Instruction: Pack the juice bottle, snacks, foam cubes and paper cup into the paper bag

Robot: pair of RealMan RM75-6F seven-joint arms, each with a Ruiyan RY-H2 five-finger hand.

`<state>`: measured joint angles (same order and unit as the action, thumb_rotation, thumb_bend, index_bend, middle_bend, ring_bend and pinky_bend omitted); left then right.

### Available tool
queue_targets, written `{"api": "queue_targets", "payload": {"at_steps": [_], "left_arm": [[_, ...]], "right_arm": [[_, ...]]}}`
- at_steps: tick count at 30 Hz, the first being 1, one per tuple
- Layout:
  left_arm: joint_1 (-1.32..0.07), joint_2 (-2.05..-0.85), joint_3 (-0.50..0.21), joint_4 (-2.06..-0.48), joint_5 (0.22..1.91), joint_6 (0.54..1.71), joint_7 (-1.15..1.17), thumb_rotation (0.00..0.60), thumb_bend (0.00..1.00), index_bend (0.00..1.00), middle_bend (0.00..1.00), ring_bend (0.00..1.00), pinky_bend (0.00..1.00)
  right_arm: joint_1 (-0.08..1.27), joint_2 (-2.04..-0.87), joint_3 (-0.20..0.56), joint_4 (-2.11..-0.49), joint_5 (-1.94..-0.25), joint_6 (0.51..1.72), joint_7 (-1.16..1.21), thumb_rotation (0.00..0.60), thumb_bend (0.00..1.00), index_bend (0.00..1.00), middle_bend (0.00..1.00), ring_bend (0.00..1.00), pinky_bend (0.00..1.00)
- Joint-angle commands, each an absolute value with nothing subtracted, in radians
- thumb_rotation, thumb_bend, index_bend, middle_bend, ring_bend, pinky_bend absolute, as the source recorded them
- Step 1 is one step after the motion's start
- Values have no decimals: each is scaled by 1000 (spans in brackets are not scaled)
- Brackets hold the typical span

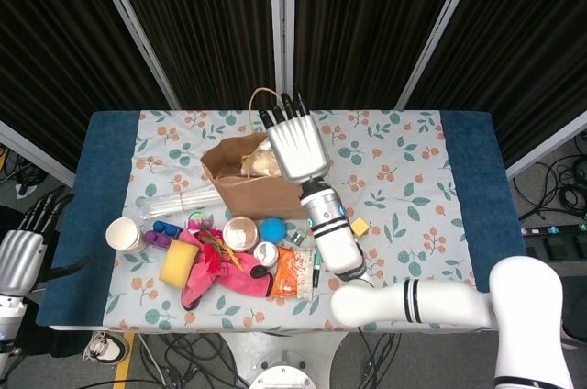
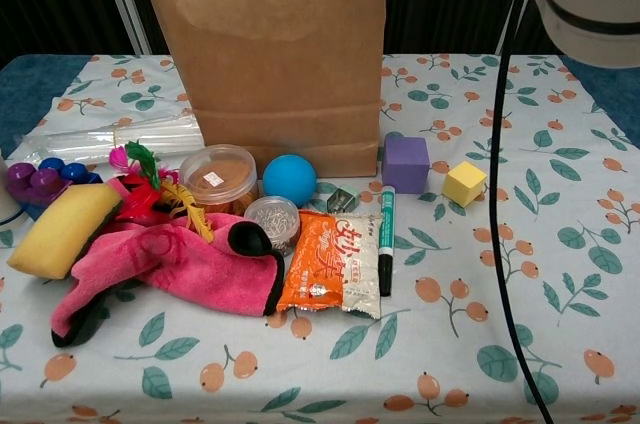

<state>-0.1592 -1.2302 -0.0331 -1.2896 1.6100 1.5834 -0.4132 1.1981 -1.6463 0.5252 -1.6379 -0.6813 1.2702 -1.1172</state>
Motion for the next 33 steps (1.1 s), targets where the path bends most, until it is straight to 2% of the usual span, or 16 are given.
{"api": "queue_targets", "payload": {"at_steps": [1,9,15,19,23,27,33], "left_arm": [[-158,-1229,-33,-1290,1609,1584,-415,600,89,134,100,62,156],[-159,-1229,-33,-1295,1613,1585,-412,600,89,135,100,62,156],[-160,-1226,-32,-1301,1616,1585,-409,600,90,134,101,62,156],[-162,-1227,-33,-1304,1617,1584,-406,600,90,134,100,63,157],[-168,-1228,-37,-1310,1618,1582,-400,600,89,134,100,62,156],[-171,-1228,-34,-1312,1621,1576,-395,600,90,134,101,63,156],[-172,-1225,-28,-1320,1631,1577,-387,600,89,134,101,63,156]], "right_arm": [[1205,-1635,517,-1643,-688,1268,-1104,600,0,63,203,31,0],[1201,-1604,505,-1689,-720,1310,-1066,600,0,60,205,34,0],[1122,-1499,481,-1867,-823,1397,-1012,600,0,74,230,47,0],[1007,-1385,405,-2048,-887,1464,-986,600,0,143,295,107,20],[854,-1273,266,-2198,-877,1495,-927,600,0,210,346,160,86],[737,-1244,153,-2177,-915,1487,-787,600,0,214,347,161,89],[648,-1345,114,-1950,-908,1404,-532,600,0,218,322,142,30]]}}
